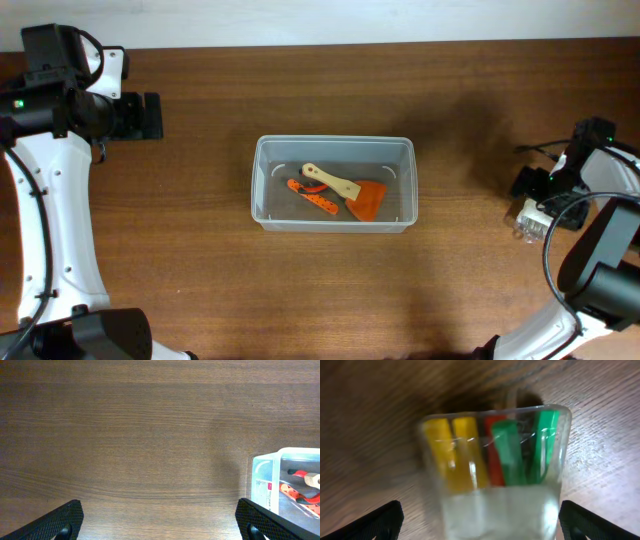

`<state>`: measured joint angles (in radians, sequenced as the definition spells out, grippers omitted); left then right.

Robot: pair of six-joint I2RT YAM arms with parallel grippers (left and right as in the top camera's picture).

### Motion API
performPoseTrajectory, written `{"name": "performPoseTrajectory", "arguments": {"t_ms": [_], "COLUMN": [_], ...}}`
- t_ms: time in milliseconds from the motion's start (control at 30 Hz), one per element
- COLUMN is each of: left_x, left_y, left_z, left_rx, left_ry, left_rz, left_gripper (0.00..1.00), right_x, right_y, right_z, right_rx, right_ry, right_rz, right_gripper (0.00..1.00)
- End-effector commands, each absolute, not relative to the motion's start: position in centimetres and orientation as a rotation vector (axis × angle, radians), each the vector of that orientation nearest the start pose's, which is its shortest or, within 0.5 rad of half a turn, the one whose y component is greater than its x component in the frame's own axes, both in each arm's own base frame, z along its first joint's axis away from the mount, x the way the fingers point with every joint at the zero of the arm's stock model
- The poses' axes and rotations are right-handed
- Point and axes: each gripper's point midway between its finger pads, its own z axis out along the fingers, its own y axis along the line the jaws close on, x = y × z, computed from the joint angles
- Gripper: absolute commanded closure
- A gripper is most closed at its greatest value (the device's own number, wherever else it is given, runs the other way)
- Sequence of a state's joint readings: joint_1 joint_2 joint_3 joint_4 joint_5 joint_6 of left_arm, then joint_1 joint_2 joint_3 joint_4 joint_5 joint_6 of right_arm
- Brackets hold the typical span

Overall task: Pack container
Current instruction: 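Move the right gripper to the marker pack and grasp it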

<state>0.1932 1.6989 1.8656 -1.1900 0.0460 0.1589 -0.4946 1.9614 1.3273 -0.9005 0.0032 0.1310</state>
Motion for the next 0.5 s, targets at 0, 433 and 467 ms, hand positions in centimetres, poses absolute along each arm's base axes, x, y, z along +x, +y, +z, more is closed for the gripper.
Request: {"name": "performPoseTrajectory", "arguments": {"t_ms": [0, 433, 467], "left_x": [40.7, 40.7, 40.7], "left_y": [7.1, 7.1, 7.1], "left_z": [26.3, 26.3, 26.3], "left_rx": [-0.044, -0.045, -0.045], "left_ry": [2.600, 2.598, 2.598], "left_rz": [0.050, 0.049, 0.049], "left_gripper": [0.01, 0.01, 0.01], "right_x": [31.2, 30.6, 30.5], "right_y": [-17.5, -17.6, -17.5], "right_z": [0.4, -1.4, -1.7], "right_rx": [0.989, 1.003, 1.003], "right_ry": [2.972, 3.014, 3.020], "right_rz": [0.034, 0.049, 0.051], "right_gripper": [0.01, 0.01, 0.01]}}
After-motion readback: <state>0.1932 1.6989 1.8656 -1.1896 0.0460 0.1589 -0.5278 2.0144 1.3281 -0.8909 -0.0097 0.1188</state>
